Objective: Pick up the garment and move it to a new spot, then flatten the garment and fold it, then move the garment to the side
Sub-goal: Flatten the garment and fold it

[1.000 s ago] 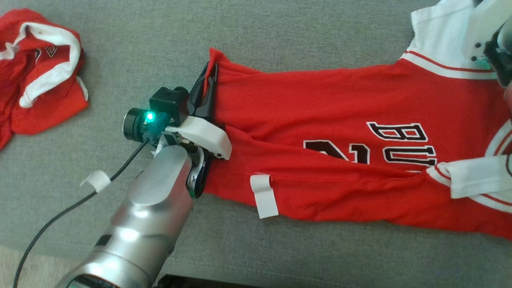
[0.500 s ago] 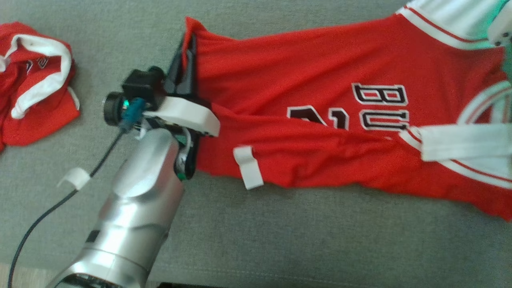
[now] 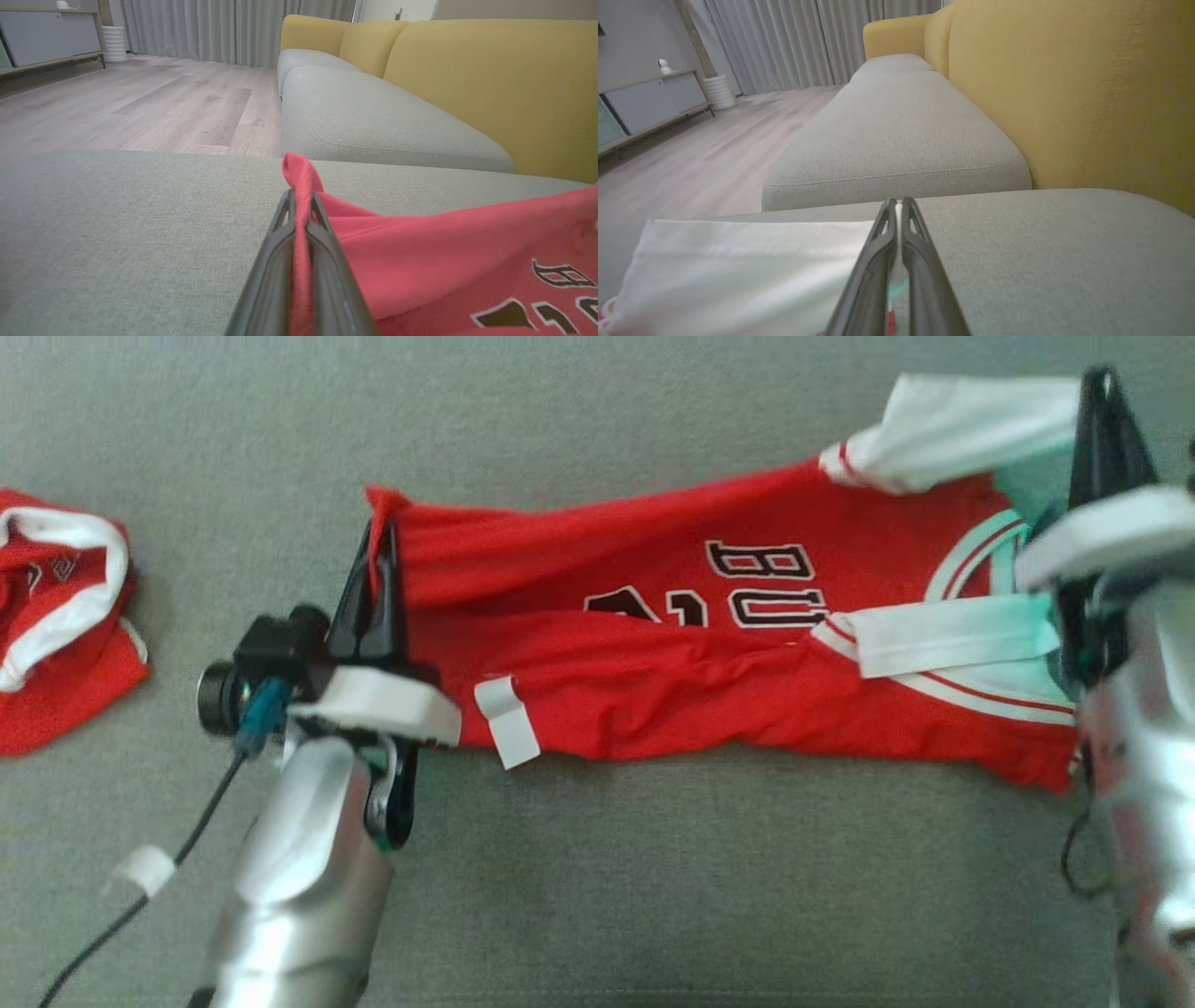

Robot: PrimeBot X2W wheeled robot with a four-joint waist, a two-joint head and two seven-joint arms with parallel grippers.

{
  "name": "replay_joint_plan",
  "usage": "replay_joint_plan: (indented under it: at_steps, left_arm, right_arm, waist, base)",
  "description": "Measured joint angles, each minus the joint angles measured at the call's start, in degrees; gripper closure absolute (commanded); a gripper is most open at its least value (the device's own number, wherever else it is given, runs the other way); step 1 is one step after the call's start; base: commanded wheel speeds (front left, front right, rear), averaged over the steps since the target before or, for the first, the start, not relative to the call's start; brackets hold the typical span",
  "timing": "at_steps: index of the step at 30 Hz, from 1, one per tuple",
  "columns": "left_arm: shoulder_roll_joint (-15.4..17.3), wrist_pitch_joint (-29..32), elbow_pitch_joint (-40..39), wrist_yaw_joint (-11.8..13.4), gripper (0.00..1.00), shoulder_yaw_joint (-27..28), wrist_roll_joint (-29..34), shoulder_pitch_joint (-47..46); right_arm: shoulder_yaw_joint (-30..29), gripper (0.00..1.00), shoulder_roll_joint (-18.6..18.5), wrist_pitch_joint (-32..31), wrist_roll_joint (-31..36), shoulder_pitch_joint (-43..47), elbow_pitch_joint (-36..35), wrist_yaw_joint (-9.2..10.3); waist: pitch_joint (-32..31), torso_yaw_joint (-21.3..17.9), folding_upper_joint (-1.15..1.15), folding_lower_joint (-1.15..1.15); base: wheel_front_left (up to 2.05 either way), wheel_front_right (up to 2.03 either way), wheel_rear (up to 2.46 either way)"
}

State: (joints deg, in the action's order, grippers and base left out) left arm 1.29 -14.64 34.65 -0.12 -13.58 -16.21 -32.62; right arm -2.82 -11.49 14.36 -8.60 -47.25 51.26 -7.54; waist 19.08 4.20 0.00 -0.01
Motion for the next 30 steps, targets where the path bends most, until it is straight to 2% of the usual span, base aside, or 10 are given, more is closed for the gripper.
replay_joint_plan:
  at_steps: [5,7,13,14,15,16,17,20,24,30]
  left_arm:
    - [0.1,0.0,-2.6,-1.1,1.0,1.1,1.2,5.1]
    - [0.1,0.0,-3.7,-1.1,1.0,1.2,1.1,8.0]
    - [0.3,0.0,-3.0,-0.8,1.0,1.1,0.5,11.6]
    - [0.3,0.0,-2.6,-0.8,0.72,1.1,0.5,11.9]
    - [0.3,0.0,-2.0,-0.4,0.18,1.0,0.6,11.9]
    - [0.3,0.0,-1.5,0.0,0.0,1.1,0.4,11.9]
    - [0.3,0.0,-1.5,0.6,0.0,1.3,0.0,12.0]
    - [0.3,0.0,-2.6,2.8,0.0,3.2,0.1,12.5]
    - [0.3,0.0,-7.8,5.6,0.0,6.3,3.2,16.5]
    - [0.6,0.0,-11.9,6.7,0.0,8.0,8.2,23.7]
  right_arm:
    - [-0.2,1.0,0.5,0.0,-6.0,11.3,-8.6,0.0]
    - [-0.3,1.0,1.9,0.0,-8.9,17.6,-12.0,0.0]
    - [0.6,1.0,4.7,0.0,-12.1,26.3,-13.8,0.0]
    - [0.5,1.0,4.8,0.0,-12.1,27.0,-13.8,0.0]
    - [0.2,1.0,5.1,0.0,-12.1,27.2,-13.5,0.0]
    - [-0.2,0.88,5.3,0.0,-12.0,27.3,-13.2,0.0]
    - [-0.7,0.0,5.4,0.0,-11.8,27.3,-13.0,0.0]
    - [-2.4,0.0,5.9,0.0,-10.6,27.3,-14.4,0.0]
    - [-4.5,0.0,6.5,0.0,-6.1,27.9,-20.9,0.0]
    - [-6.3,0.0,7.7,0.0,0.3,31.6,-27.5,0.0]
  waist:
    - [-2.4,-1.2,0.0,0.0]
    - [-3.5,-1.7,0.0,-0.01]
    - [-4.8,-2.5,0.0,-0.01]
    - [-4.9,-2.6,0.0,0.0]
    - [-5.1,-2.7,0.0,0.0]
    - [-5.3,-2.7,0.0,0.0]
    - [-5.5,-2.8,0.0,0.0]
    - [-6.4,-2.8,0.0,0.0]
    - [-7.8,-2.7,0.0,0.0]
    - [-10.3,-2.3,0.0,0.0]
  base:
    - [0.0,0.0,0.0]
    - [0.0,0.0,0.0]
    - [0.0,0.0,0.0]
    - [0.0,0.0,0.0]
    - [0.0,0.0,0.0]
    - [0.0,0.0,0.0]
    - [0.0,0.0,0.0]
    - [0.0,0.0,0.0]
    - [0.0,0.0,0.0]
    - [0.0,0.0,0.0]
